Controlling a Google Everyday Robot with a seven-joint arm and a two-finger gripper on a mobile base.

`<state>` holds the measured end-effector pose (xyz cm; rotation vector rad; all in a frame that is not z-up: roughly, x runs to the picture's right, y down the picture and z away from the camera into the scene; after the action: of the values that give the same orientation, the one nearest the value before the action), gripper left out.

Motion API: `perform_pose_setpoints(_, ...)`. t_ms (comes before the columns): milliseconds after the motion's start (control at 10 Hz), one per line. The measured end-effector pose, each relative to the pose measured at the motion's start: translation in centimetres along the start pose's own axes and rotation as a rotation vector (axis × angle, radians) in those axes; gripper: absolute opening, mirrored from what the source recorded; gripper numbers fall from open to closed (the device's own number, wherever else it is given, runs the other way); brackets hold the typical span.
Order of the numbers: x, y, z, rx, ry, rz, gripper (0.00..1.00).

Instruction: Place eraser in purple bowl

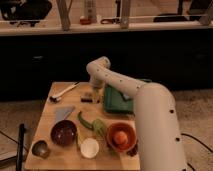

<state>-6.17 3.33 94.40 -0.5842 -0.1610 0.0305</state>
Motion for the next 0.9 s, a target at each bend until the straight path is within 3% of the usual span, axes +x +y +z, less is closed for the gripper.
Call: perform_pose_setpoints(900, -0.7, 0.6, 3.3, -0.079, -0.059, -0.029, 0.8)
